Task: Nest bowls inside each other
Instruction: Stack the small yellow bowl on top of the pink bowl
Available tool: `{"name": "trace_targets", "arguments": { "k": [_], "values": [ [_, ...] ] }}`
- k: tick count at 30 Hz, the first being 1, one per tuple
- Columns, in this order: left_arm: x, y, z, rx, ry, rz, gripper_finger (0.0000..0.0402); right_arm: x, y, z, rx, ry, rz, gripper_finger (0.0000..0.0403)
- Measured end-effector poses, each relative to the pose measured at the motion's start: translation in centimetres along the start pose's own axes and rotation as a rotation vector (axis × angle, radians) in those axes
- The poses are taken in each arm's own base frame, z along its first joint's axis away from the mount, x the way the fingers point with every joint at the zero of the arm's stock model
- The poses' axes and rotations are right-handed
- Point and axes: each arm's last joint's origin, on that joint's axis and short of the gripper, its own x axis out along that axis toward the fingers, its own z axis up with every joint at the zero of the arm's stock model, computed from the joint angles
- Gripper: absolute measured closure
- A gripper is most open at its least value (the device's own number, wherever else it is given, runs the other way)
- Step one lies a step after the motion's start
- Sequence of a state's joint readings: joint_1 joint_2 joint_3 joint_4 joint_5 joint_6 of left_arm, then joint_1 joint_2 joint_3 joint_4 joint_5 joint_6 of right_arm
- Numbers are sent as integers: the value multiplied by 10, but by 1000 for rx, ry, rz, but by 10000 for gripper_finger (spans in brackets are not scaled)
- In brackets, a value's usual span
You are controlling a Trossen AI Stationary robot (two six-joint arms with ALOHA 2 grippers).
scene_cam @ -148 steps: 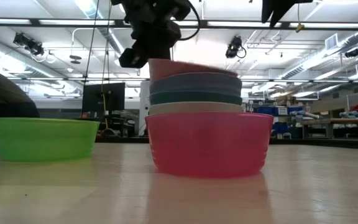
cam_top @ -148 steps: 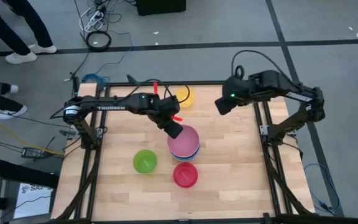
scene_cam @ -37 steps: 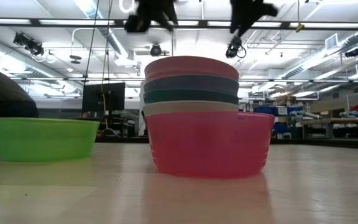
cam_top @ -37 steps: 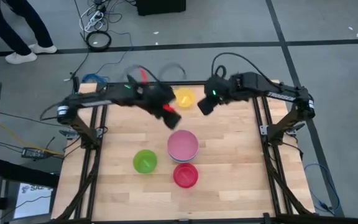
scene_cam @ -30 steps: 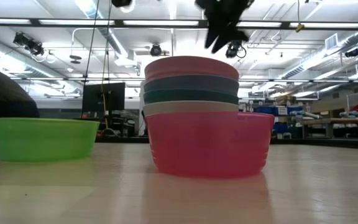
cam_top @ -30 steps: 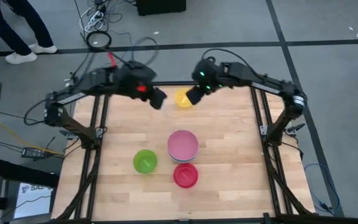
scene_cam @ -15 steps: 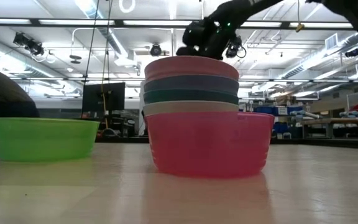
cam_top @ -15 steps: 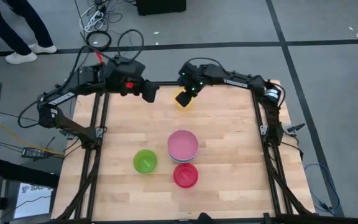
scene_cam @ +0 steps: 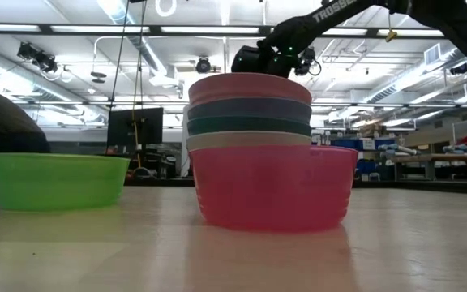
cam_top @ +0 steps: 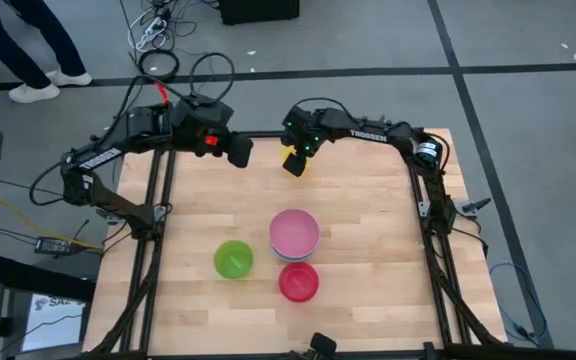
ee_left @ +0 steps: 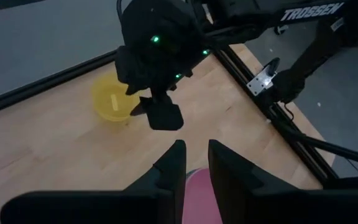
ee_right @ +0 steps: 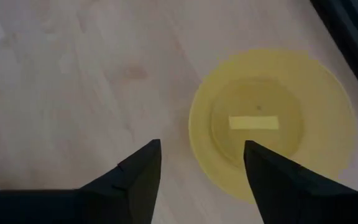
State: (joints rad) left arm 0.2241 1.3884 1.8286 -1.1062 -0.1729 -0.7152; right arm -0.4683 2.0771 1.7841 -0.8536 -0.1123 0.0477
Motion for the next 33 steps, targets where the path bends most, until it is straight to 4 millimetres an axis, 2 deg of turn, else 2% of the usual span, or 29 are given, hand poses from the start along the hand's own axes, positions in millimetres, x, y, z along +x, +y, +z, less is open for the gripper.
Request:
{"name": "trace_targets", "arguments": {
  "k": [19,22,25,27,31,33],
  "values": [
    [0,1,-1,-46,1,22,325,67,0,-15,-31,165,-49,185],
    [0,1,-1,-47,1,21,325,72,-1,-17,-29,184,-53,192],
    [0,1,-1,-46,2,22,325,71,-1,-18,-28,192,-52,223],
    [0,2,-1,-44,4,24,325,68,-2,-19,-24,213,-48,264],
    [0,2,-2,-23,9,29,325,62,-4,-23,-13,252,4,374],
    [0,3,-3,-17,17,37,325,57,-4,-25,-19,278,-2,390]
  ]
}}
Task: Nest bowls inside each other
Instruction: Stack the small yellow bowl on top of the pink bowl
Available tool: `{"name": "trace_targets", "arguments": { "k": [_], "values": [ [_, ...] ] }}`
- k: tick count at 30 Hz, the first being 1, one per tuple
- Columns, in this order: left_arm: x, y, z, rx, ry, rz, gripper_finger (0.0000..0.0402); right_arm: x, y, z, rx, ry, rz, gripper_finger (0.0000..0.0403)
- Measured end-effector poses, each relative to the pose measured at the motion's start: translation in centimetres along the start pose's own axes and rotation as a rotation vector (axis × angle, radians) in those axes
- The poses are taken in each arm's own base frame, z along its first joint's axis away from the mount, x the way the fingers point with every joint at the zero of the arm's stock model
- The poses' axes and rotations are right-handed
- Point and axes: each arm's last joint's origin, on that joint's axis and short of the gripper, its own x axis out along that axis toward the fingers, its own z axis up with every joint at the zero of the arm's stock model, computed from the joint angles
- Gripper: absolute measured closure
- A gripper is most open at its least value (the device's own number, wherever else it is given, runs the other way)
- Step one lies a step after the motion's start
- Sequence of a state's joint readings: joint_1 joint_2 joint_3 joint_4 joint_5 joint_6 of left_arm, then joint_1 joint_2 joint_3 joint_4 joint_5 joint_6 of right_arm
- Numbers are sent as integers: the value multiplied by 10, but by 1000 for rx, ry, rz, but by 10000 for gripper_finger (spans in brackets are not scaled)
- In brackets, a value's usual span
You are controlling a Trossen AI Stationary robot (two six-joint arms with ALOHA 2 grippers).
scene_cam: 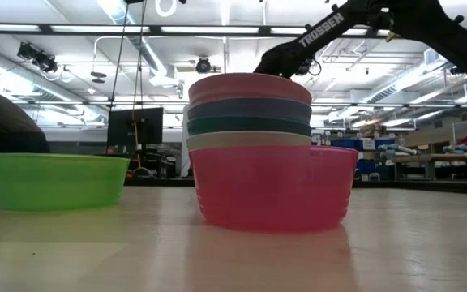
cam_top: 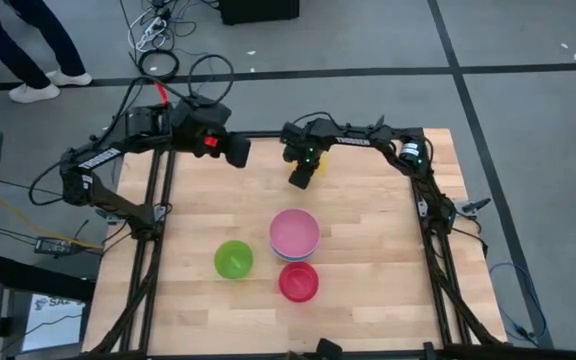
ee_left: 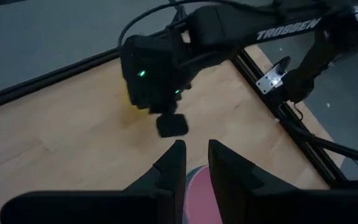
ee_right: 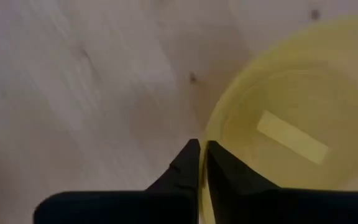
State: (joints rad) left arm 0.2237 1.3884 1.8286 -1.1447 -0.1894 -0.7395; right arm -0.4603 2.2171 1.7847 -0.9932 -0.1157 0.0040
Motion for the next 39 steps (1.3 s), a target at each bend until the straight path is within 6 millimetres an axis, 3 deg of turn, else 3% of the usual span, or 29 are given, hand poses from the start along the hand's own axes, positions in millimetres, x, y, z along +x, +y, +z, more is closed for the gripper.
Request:
{"name": "trace_targets", "arguments": {
  "k": [4,8,13,17,21,26,34,39],
  "values": [
    [0,8,-5,33,66,73,325,-28,6,-8,-16,-1,-19,401],
    [-3,19,-15,105,183,172,325,-91,28,-23,-26,-107,81,402],
    [-8,31,-26,214,312,291,325,-167,85,-62,-118,-250,192,402],
    [-1,32,-28,262,311,281,325,-202,133,-91,-169,-333,294,403],
    [10,34,-34,287,332,289,325,-199,171,-102,-175,-323,352,403],
    [32,33,-46,248,363,259,325,-174,202,-101,-217,-291,314,403],
    [52,28,-75,187,486,220,325,-129,218,-89,-223,-174,297,401],
    [56,25,-94,177,549,222,325,-113,221,-85,-221,-128,300,369]
  ]
}}
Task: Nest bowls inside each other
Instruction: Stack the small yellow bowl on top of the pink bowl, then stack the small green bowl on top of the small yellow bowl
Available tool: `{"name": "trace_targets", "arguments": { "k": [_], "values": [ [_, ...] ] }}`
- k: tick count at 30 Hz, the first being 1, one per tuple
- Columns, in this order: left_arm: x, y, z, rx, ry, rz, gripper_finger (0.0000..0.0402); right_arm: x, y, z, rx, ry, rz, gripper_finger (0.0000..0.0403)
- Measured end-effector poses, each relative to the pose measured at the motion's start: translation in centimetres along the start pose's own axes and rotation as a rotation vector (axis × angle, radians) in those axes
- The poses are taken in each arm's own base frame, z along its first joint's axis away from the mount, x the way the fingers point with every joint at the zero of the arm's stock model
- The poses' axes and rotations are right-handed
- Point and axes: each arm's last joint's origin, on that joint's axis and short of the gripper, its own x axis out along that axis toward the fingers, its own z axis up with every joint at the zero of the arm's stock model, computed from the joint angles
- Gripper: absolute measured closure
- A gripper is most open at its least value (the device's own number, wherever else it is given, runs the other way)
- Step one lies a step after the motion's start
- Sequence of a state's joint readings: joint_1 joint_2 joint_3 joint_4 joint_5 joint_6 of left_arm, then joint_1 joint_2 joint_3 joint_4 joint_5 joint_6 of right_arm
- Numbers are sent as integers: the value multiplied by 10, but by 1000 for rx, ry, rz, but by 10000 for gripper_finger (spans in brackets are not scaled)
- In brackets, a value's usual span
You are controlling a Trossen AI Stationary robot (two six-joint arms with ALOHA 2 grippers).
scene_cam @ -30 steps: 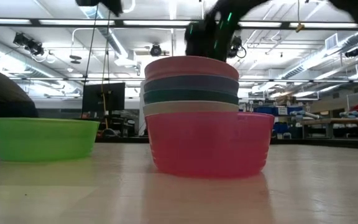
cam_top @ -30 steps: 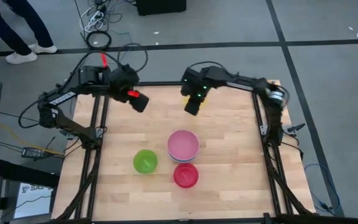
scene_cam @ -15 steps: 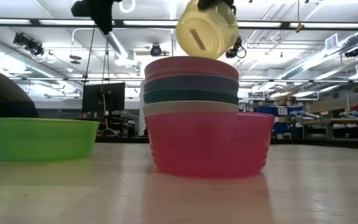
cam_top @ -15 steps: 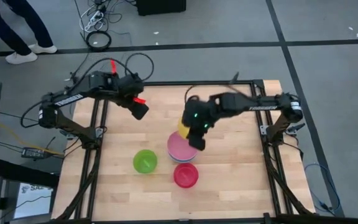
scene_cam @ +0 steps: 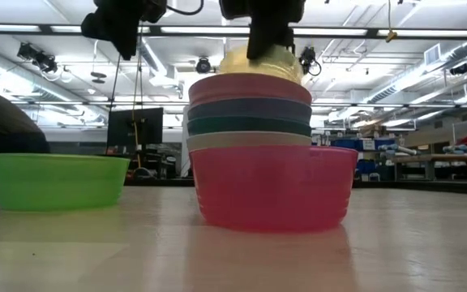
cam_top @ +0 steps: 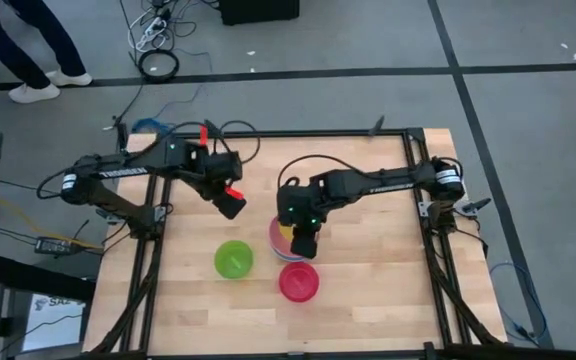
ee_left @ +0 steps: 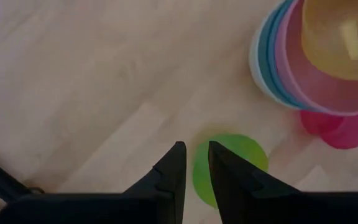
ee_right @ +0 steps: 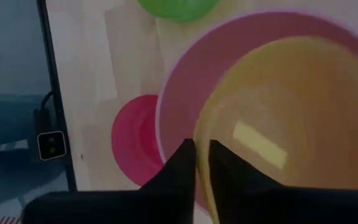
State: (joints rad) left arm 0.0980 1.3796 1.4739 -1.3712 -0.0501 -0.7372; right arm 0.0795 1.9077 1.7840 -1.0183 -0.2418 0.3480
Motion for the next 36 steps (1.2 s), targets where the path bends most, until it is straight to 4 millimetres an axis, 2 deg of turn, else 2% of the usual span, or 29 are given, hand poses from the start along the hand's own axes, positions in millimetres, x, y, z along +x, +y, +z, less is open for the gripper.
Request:
{"name": "trace_targets", "arguments": {
  "k": [5,8,12,16,21,26,31,36],
  "values": [
    [10,-10,-8,-30,17,-35,325,2,0,1,2,9,22,316],
    [12,-16,-9,-54,32,-96,325,-3,-1,0,34,1,23,290],
    [18,-19,-13,-58,55,-106,325,-29,1,-4,69,-59,6,270],
    [38,-16,-23,-55,105,-49,325,-65,2,-12,103,-164,-72,266],
    [68,-10,-43,-138,191,49,325,-118,2,-35,161,-292,-185,268],
    [85,-6,-55,-271,249,97,325,-160,2,-59,232,-408,-246,268],
    [92,-16,-51,-314,195,-15,325,-180,-1,-70,280,-472,-247,268],
    [102,-18,-55,-318,241,62,325,-184,-2,-73,302,-479,-245,268]
  ]
}}
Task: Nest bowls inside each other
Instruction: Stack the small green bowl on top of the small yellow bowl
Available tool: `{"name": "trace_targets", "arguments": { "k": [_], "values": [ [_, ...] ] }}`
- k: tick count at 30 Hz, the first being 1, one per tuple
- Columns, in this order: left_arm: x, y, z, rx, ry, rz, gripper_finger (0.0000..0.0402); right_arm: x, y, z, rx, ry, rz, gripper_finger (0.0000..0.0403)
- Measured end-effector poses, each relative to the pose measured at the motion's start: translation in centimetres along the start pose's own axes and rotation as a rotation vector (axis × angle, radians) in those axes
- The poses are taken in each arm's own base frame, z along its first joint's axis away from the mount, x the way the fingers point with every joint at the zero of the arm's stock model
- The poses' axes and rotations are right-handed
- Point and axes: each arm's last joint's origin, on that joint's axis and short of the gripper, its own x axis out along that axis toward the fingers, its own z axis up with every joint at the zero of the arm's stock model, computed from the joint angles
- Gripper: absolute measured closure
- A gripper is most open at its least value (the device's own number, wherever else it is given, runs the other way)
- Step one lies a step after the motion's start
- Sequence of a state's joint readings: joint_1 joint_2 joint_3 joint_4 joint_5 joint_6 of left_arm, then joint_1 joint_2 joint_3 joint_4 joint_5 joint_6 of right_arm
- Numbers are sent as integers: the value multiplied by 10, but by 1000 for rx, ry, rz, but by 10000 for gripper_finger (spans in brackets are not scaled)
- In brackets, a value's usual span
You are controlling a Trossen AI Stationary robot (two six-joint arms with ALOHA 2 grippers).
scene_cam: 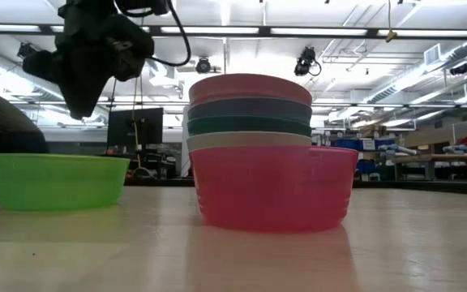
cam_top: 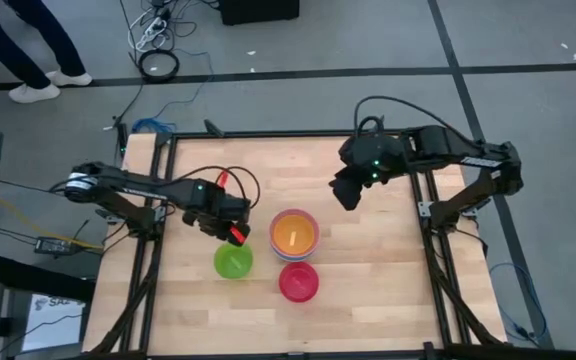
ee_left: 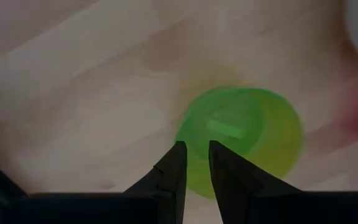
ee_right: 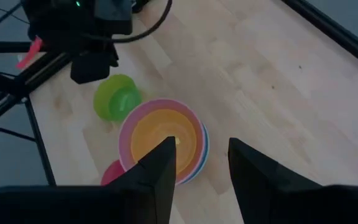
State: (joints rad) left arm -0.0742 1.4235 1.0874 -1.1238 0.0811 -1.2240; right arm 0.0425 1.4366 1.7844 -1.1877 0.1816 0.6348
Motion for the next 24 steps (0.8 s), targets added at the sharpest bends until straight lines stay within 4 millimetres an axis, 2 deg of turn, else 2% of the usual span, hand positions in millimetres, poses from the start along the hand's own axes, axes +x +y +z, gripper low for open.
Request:
{"name": "trace_targets", "arguments": {
  "k": [14,24],
  "values": [
    [46,-21,-9,141,110,150,325,23,6,-2,-43,98,1,268],
    [52,-23,-11,181,90,184,325,33,9,-1,-53,138,23,268]
  ]
}}
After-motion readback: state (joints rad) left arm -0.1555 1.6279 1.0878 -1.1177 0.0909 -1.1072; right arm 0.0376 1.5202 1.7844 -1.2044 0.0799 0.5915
